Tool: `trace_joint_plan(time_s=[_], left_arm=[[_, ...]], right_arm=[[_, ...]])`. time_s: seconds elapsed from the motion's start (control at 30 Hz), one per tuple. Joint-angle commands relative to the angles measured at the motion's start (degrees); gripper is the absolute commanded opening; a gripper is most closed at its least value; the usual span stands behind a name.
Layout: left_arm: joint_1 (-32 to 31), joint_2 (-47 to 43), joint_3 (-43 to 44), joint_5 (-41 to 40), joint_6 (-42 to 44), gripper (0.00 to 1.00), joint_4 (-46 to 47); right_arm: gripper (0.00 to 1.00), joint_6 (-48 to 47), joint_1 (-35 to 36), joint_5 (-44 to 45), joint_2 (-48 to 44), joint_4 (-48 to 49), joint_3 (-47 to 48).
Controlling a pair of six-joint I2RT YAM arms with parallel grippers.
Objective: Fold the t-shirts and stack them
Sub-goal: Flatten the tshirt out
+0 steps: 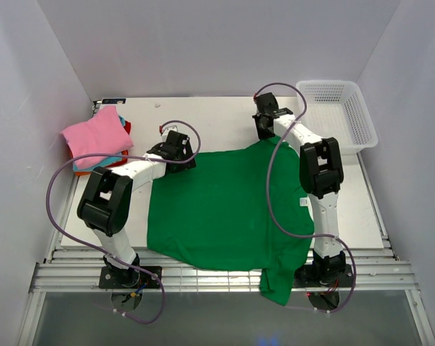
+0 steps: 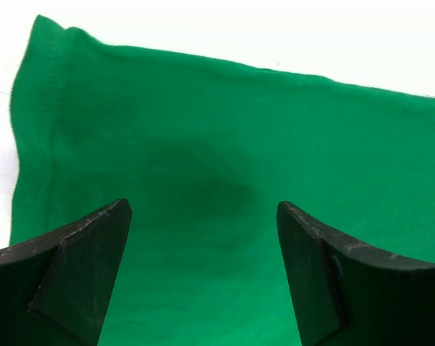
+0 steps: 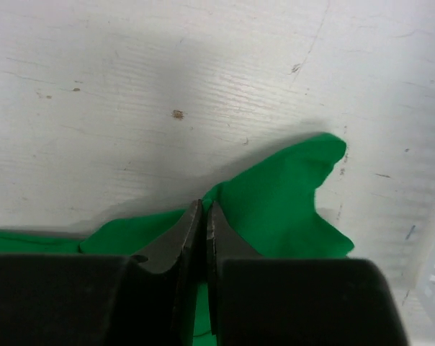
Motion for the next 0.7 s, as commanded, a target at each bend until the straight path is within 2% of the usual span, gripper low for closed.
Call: trace_joint_plan(time_s=[0.0, 0.27, 0.37, 0.4, 0.43, 0.5, 0.53, 0.57, 0.67], left_arm=[[0.0, -2.6, 1.6, -1.5, 0.0, 0.93, 0.0], [-0.1, -2.8, 0.2, -1.0, -0.6, 0.93, 0.2], [0.0, -2.7, -0.3, -1.0, -0.5, 0.93, 0.1], [0.0, -2.7, -0.3, -1.0, -0.5, 0.93, 0.2], [0.0, -2.6, -0.3, -1.0, -0.6, 0.93, 0.2], [0.0, -2.7, -0.2, -0.8, -0.4, 0.93, 0.2], [-0.1, -2.8, -0.3, -0.8, -0.4, 0.93, 0.2], [0.0, -2.9, -0.3, -0.9, -0.3, 0.93, 0.3], [0.0, -1.9, 0.2, -2.4, 0.1, 0.93, 0.2]], right_arm=[[0.08, -1.3, -0.1, 2.2, -10.4, 7.7, -3.1], [0.08, -0.6, -0.1, 6.6, -20.4, 15.9, -20.3], [0.10, 0.2, -0.1, 7.6, -18.9, 9.9, -20.1], [0.11, 0.5, -0.1, 7.6, -17.7, 6.6, -17.6], [0.11, 1.5, 0.0, 8.1, -16.6, -0.9, -16.2], [0.12, 2.6, 0.2, 9.3, -14.4, -6.7, -14.7], [0.15, 3.7, 0.6, 9.6, -14.1, -9.0, -15.2], [0.27, 4.0, 0.7, 9.5, -14.8, -11.0, -16.4], [0.46, 5.2, 1.6, 10.3, -19.3, -7.3, -24.0]])
